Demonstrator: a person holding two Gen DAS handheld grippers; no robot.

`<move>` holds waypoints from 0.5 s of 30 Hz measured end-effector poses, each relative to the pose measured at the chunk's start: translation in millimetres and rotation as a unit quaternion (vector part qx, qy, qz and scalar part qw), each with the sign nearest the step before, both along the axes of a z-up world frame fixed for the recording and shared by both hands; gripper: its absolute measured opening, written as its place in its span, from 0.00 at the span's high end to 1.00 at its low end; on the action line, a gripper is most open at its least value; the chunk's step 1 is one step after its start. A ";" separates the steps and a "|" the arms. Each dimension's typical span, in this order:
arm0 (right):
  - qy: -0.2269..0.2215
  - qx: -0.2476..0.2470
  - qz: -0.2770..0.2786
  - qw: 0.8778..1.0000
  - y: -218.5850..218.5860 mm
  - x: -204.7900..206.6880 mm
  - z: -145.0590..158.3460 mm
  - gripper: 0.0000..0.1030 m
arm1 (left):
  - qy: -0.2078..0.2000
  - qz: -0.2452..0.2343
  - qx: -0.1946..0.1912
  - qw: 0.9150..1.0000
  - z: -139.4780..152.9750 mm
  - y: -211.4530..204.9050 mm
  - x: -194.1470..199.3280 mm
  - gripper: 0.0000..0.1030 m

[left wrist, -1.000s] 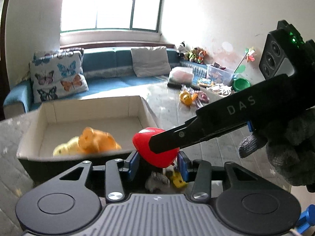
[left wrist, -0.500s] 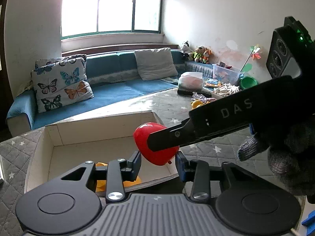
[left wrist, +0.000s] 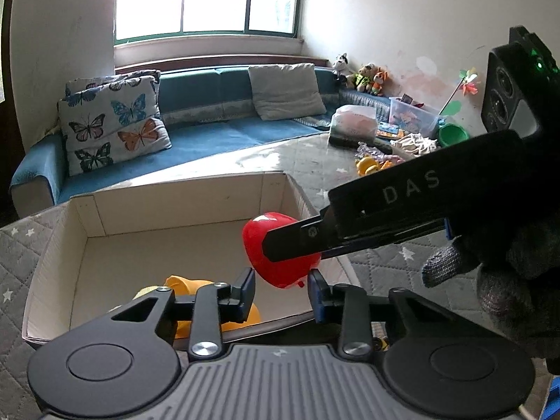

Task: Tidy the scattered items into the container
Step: 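Lower the red ball into the box and open the right gripper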

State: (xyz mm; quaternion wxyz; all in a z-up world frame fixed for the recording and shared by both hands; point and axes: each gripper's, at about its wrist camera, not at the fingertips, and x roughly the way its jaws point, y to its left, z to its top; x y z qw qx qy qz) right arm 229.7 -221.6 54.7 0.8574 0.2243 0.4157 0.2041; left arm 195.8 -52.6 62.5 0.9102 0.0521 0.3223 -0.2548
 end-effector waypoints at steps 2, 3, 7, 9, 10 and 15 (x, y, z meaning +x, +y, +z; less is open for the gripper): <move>0.004 -0.003 -0.003 1.000 0.3 3.0 -3.6 0.52 | 0.004 0.004 0.003 1.000 -2.4 0.2 2.0 0.65; 0.006 -0.005 -0.004 1.000 0.5 4.4 -5.3 0.52 | 0.005 0.006 0.005 1.000 -3.5 0.7 2.7 0.65; 0.010 -0.015 -0.004 1.000 2.0 8.1 -9.5 0.52 | 0.008 0.009 0.007 1.000 -6.1 2.8 3.3 0.65; 0.011 -0.020 -0.003 1.000 3.6 8.8 -9.9 0.52 | 0.010 0.011 0.008 1.000 -7.3 3.4 3.9 0.65; 0.010 -0.023 -0.003 1.000 4.6 8.8 -9.8 0.52 | 0.011 0.012 0.009 1.000 -7.7 3.5 3.8 0.65; 0.006 -0.030 -0.005 1.000 7.0 7.4 -7.6 0.52 | 0.011 0.019 0.012 1.000 -7.5 5.8 1.3 0.65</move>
